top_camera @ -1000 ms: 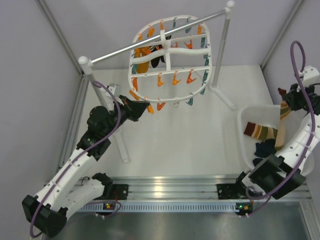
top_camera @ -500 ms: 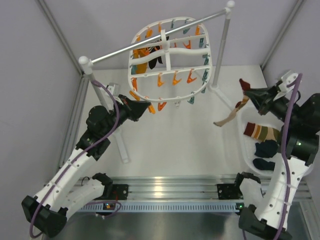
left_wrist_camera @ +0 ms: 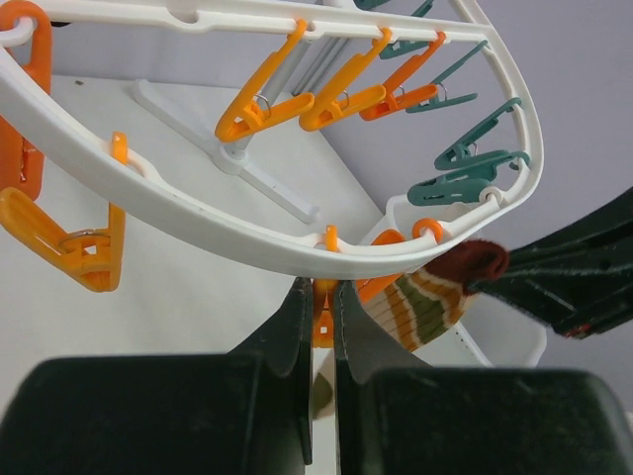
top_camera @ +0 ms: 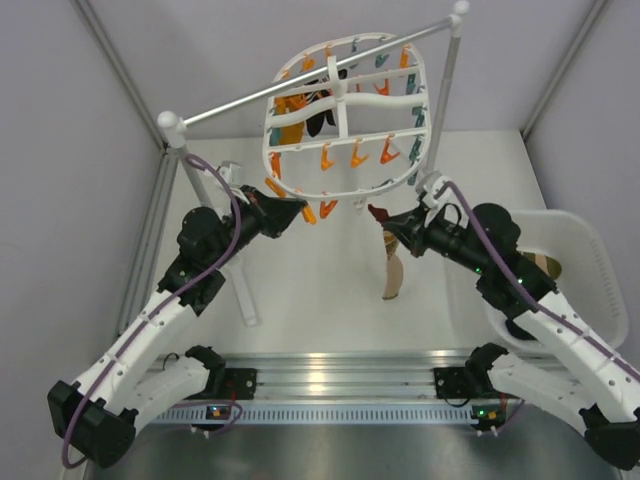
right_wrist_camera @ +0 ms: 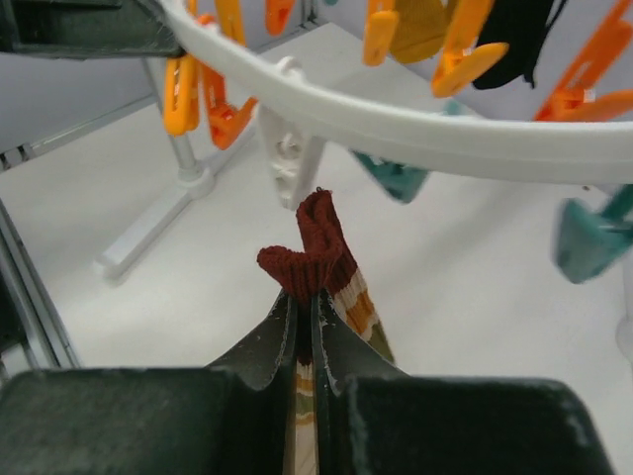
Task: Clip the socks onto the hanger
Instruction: Clamp the sock onto the hanger.
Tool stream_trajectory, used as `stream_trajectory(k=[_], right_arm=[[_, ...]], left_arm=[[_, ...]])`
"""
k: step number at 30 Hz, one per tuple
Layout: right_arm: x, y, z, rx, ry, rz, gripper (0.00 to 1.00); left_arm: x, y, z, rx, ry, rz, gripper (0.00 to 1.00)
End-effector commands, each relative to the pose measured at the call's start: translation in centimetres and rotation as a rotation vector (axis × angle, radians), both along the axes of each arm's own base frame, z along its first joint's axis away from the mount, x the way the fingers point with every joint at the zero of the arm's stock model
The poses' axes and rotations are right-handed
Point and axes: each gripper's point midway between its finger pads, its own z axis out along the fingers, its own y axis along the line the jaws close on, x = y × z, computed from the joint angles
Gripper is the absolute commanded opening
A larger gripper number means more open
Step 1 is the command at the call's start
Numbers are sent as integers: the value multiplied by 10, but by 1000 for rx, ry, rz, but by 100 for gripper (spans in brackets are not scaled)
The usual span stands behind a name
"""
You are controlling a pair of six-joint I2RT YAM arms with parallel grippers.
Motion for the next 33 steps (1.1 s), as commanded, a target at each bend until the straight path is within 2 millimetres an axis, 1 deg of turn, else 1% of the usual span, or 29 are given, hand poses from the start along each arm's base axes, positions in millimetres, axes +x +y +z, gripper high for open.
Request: stream_trajectory(k=[1,2,4,5,7,8,9,10,12,13,15,16,18,22,24,25,26,28,29,33], right_arm=[[19,4,12,28,-97,-195,0],[12,14,3,22,-91,-179,0],[8,23,-7,13,-74,-163,0],[5,33,-17,-3,-63,-150,0],[0,44,-22,-15,-70,-125,0],[-2,53,-28,-36,-69,-126,0],[-2,59,-16,3,-104,-129,0],[-3,69,-19,-11,-116,-124,0],[6,70,-8,18,-141,-185,0],[7,75,-11,11,-140,-193,0],[8,80,-8,19,-147,-207,0],[8,84,-10,17,-151,-202,0],[4,92,-11,17,-150,-184,0],[3,107,-20,1,-144,-160,0],[5,111,-16,10,-147,-160,0],[6,115,-18,3,-149,-155,0],[6,118,-13,15,-153,-147,0],[8,123,-14,15,-152,-144,0],[8,126,-11,25,-158,-138,0],[10,131,-10,25,-165,-131,0]], left_arm=[[3,0,34,-81,-65,4,0],[3,-1,34,-83,-61,-1,0],[4,-2,34,-89,-53,0,0],[5,-2,34,-89,-53,0,0],[4,-3,34,-95,-46,-4,0],[4,-3,34,-95,-44,-5,0],[4,-3,34,-100,-39,-4,0],[5,-3,33,-99,-37,-2,0],[5,-3,31,-101,-27,-1,0],[4,-3,31,-101,-25,-1,0],[5,-2,32,-107,-20,1,0],[5,-3,31,-109,-16,0,0],[6,-3,31,-112,-9,0,0],[6,-5,30,-118,-1,-7,0],[5,-6,28,-118,2,-14,0],[5,-7,28,-118,4,-15,0],[5,-7,27,-117,3,-17,0],[4,-7,27,-118,5,-21,0],[4,-7,27,-120,5,-23,0],[4,-8,27,-119,6,-26,0]])
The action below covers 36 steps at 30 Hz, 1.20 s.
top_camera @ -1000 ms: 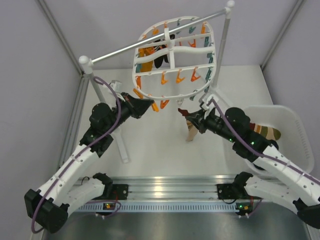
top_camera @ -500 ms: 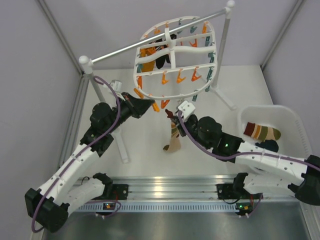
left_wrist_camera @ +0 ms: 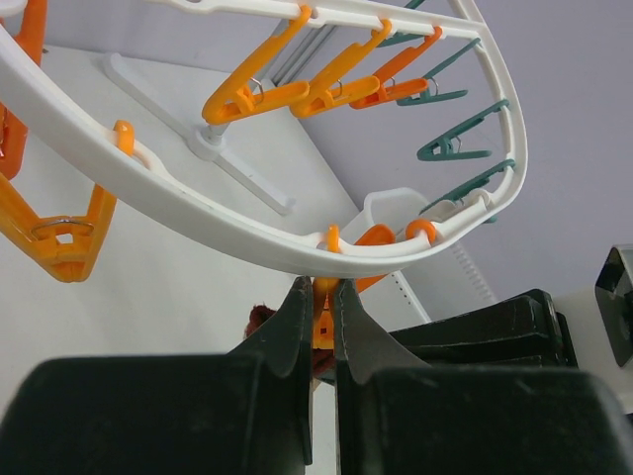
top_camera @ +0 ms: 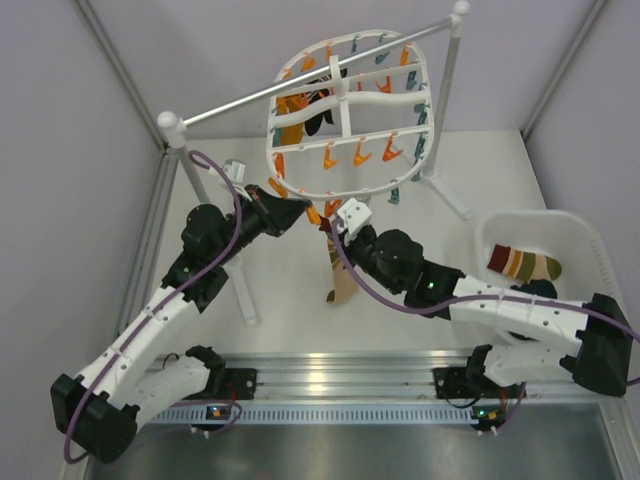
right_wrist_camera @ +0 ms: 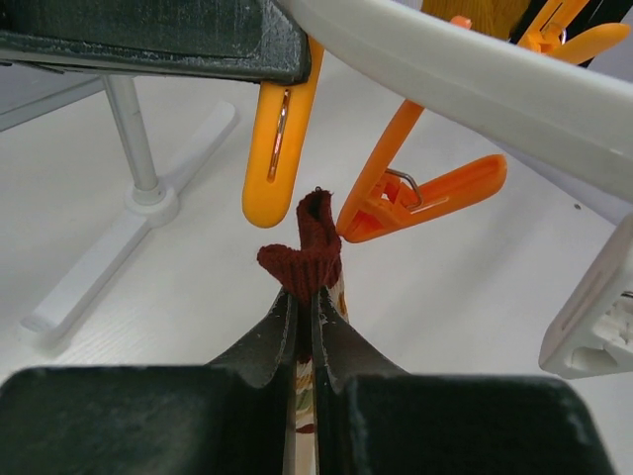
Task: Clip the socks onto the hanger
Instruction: Clamp the sock onto the hanger.
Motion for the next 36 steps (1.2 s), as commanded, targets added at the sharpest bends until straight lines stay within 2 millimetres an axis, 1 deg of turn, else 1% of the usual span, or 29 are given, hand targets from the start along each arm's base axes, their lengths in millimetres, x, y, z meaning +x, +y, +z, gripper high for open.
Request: stream_trajectory(k=[1,4,8,11,17,21,27,31,33,34,36], right_arm=[[0,13,49,128,-71,17,0],[-1,15,48,128,-61,26,0],[-3,21,51,139,-58,49,0],[-4,26,53,148,-55,65,0],[-6,29,49,141,-42,82,0],[-5,31,55,153,-49,84,0],[-3,28,70,183,-69,66,0],[-1,27,74,192,-76,51,0],[0,27,74,193,-76,46,0],[1,26,76,195,-79,44,0],[1,26,75,194,-80,40,0]], left_arm=[[2,1,29,-53,-66,7,0],[2,0,26,-49,-60,1,0],[1,-1,22,-46,-56,-3,0],[-1,-2,22,-50,-56,-11,0],[-1,-2,23,-56,-57,-14,0],[-2,-2,21,-53,-55,-15,0],[0,-2,17,-44,-46,-10,0],[0,-3,14,-34,-39,-12,0],[-1,-3,13,-29,-37,-15,5],[-2,-3,13,-29,-37,-15,14],[-3,-1,14,-26,-40,-10,20]])
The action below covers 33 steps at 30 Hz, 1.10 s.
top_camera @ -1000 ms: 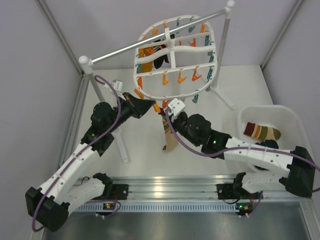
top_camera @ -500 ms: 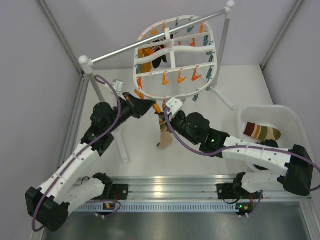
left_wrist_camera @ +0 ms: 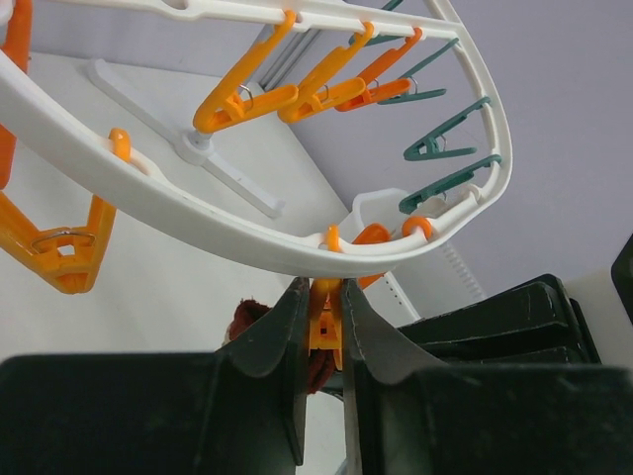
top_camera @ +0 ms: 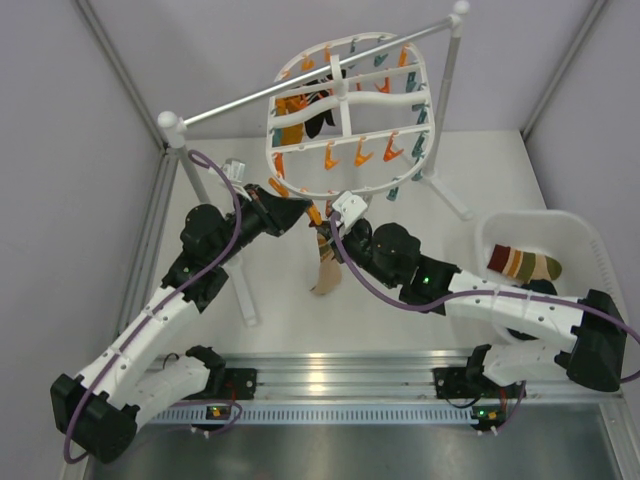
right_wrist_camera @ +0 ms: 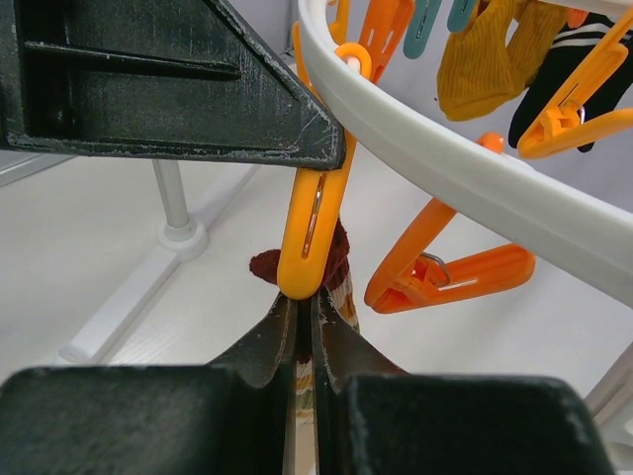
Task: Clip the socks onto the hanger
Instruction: Clamp the sock onto the hanger.
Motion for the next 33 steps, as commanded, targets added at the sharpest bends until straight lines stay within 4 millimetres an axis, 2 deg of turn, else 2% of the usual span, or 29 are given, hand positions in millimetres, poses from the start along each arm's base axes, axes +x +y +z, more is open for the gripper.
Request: stream_trajectory(k=[1,8,11,14,15,17,20,22,24,27,33], right_arm=[[1,4,51,131,-58,-18,0],[3,2,48,122,-58,-29,0],[4,3,47,118,-58,-30,0],[4,4,48,120,-59,-30,0],[4,4,48,118,-58,-30,0],[4,4,49,119,-57,-29,0],[2,7,46,108,-52,-10,0],[1,7,45,106,-53,0,8],[-1,8,43,92,-59,13,21],[-2,9,44,73,-66,26,33],[-15,-2,41,13,-64,72,44]], left_arm=[[0,2,9,-13,-27,15,25],[3,10,21,-13,-56,66,44],[1,12,29,-24,-72,67,48],[-3,14,33,-29,-86,66,57],[-6,15,35,-33,-94,66,65],[-8,17,37,-30,-103,69,72],[-10,22,37,-21,-98,87,77],[-11,27,34,-8,-91,107,77],[-13,30,34,-2,-95,116,77],[-13,34,33,10,-91,131,77],[-6,42,35,22,-114,178,77]])
